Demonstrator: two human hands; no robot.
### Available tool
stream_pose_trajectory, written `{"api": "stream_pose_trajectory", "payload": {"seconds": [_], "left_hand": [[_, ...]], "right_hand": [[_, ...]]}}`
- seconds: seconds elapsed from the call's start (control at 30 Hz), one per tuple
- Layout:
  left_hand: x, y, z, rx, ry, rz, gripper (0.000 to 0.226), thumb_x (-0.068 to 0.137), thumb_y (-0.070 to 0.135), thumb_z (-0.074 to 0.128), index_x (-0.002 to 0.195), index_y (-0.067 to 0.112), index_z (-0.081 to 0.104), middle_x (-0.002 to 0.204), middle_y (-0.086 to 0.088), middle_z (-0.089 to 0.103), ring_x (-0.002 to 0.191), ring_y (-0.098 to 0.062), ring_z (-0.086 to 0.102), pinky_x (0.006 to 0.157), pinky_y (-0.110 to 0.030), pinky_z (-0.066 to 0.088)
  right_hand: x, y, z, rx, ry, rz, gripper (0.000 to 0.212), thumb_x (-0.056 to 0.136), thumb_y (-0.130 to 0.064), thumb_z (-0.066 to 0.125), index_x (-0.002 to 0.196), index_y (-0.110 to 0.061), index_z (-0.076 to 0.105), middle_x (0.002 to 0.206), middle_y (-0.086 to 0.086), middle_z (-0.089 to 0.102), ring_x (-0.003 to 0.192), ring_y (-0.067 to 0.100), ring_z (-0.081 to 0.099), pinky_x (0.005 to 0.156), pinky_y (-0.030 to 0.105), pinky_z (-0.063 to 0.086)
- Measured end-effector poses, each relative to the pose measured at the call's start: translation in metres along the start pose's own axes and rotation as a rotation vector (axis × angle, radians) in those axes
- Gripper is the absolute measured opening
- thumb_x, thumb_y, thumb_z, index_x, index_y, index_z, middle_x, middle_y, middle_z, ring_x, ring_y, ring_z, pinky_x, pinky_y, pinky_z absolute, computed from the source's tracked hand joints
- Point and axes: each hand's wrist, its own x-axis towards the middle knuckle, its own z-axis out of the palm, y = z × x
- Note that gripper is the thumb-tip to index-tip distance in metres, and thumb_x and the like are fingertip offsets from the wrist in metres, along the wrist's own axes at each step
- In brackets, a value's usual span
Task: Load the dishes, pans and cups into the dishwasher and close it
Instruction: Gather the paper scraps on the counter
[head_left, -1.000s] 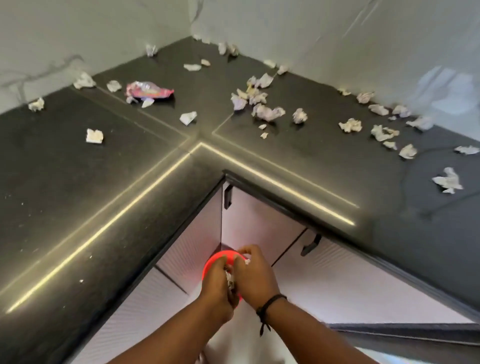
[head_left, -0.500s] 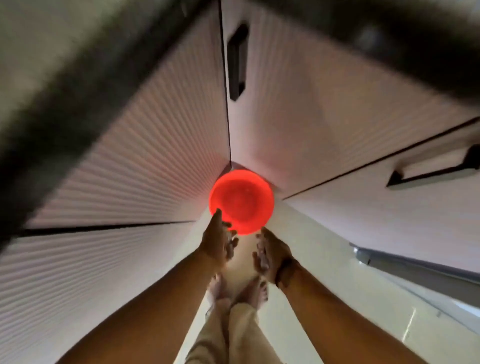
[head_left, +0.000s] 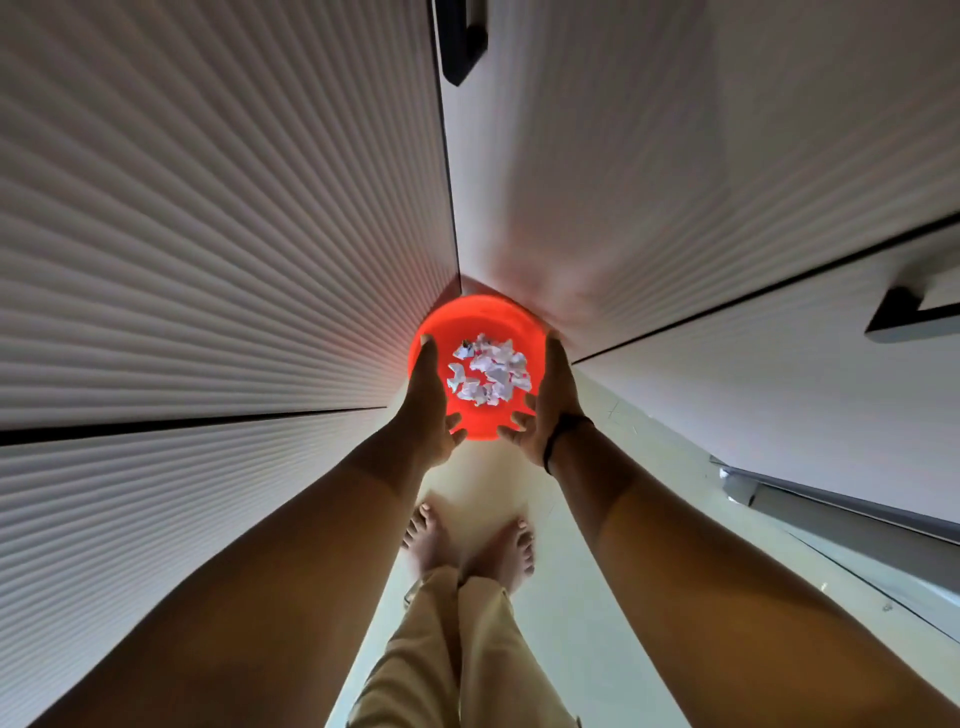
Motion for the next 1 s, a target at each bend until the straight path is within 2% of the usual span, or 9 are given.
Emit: {"api": "stream_pose_trajectory", "payload": {"seconds": [0.13, 0.27, 0.4, 0.47, 0.53, 0.7, 0.8, 0.87, 1.0], "left_hand": [[-0.007, -0.004, -0.007, 0.004, -0.029, 0.035, 0.075, 0.088, 0.072, 0.033, 0.145, 0.024, 0.033, 0.149, -0.007, 0.035, 0.132, -0.031, 0.038, 0.104, -0.043, 0.035], [-0.02, -0.02, -0.02, 0.148, -0.027, 0.092, 0.074, 0.089, 0.072, 0.032, 0.143, 0.022, 0.035, 0.14, -0.005, 0.042, 0.121, -0.029, 0.045, 0.095, -0.04, 0.04], [-0.059, -0.031, -0.021, 0.532, -0.029, 0.295, 0.055, 0.093, 0.061, 0.039, 0.12, 0.016, 0.055, 0.108, -0.015, 0.059, 0.095, -0.02, 0.048, 0.087, -0.033, 0.041], [-0.083, -0.036, -0.02, 0.764, -0.038, 0.419, 0.064, 0.089, 0.067, 0.04, 0.124, 0.016, 0.057, 0.116, -0.013, 0.062, 0.097, -0.018, 0.053, 0.081, -0.028, 0.037], [-0.121, -0.029, -0.015, 0.93, -0.054, 0.512, 0.064, 0.085, 0.07, 0.044, 0.129, 0.025, 0.054, 0.125, 0.003, 0.059, 0.109, -0.017, 0.055, 0.082, -0.024, 0.037], [-0.226, 0.008, 0.009, 1.084, -0.249, 0.905, 0.04, 0.087, 0.063, 0.049, 0.113, 0.033, 0.056, 0.112, 0.014, 0.06, 0.104, -0.01, 0.058, 0.092, -0.029, 0.045], [-0.283, 0.035, 0.027, 1.257, -0.221, 1.205, 0.059, 0.089, 0.06, 0.045, 0.134, 0.022, 0.049, 0.133, 0.007, 0.051, 0.124, -0.013, 0.047, 0.099, -0.02, 0.032], [-0.319, 0.048, 0.035, 1.321, -0.211, 1.333, 0.069, 0.086, 0.065, 0.037, 0.138, 0.021, 0.045, 0.142, 0.003, 0.046, 0.13, -0.015, 0.042, 0.104, -0.024, 0.031], [-0.369, 0.067, 0.056, 1.34, -0.276, 1.566, 0.053, 0.092, 0.059, 0.042, 0.134, 0.026, 0.047, 0.135, 0.008, 0.048, 0.123, -0.009, 0.045, 0.098, -0.024, 0.037]], "right_hand": [[-0.003, 0.007, -0.009, 0.08, 0.053, -0.052, 0.078, 0.084, -0.075, 0.037, 0.147, -0.029, 0.03, 0.152, 0.004, 0.034, 0.136, 0.031, 0.034, 0.105, 0.047, 0.035], [-0.017, 0.024, -0.023, -0.098, 0.102, -0.119, 0.074, 0.083, -0.076, 0.037, 0.14, -0.028, 0.04, 0.144, 0.006, 0.046, 0.129, 0.029, 0.043, 0.088, 0.043, 0.042], [-0.057, 0.029, -0.033, -0.421, 0.168, -0.289, 0.063, 0.076, -0.082, 0.041, 0.093, -0.024, 0.056, 0.11, 0.015, 0.063, 0.102, 0.03, 0.06, 0.085, 0.045, 0.049], [-0.079, 0.033, -0.039, -0.663, 0.186, -0.34, 0.07, 0.073, -0.082, 0.045, 0.108, -0.022, 0.055, 0.11, 0.011, 0.064, 0.097, 0.025, 0.061, 0.082, 0.035, 0.046], [-0.111, 0.027, -0.047, -0.902, 0.234, -0.416, 0.071, 0.082, -0.069, 0.049, 0.132, -0.019, 0.042, 0.129, 0.011, 0.058, 0.115, 0.027, 0.056, 0.092, 0.033, 0.043], [-0.214, -0.006, -0.055, -1.361, 0.414, -0.774, 0.067, 0.086, -0.059, 0.049, 0.14, -0.023, 0.032, 0.133, 0.005, 0.052, 0.123, 0.026, 0.047, 0.096, 0.037, 0.044], [-0.269, -0.027, -0.056, -1.393, 0.495, -0.986, 0.063, 0.087, -0.056, 0.046, 0.14, -0.024, 0.034, 0.131, 0.003, 0.053, 0.122, 0.023, 0.046, 0.097, 0.035, 0.043], [-0.304, -0.032, -0.056, -1.381, 0.536, -1.102, 0.059, 0.088, -0.056, 0.045, 0.138, -0.026, 0.037, 0.132, -0.001, 0.052, 0.122, 0.019, 0.045, 0.098, 0.032, 0.042], [-0.357, -0.048, -0.062, -1.327, 0.601, -1.327, 0.047, 0.09, -0.049, 0.046, 0.133, -0.029, 0.044, 0.128, -0.007, 0.055, 0.116, 0.015, 0.049, 0.095, 0.027, 0.042]]}}
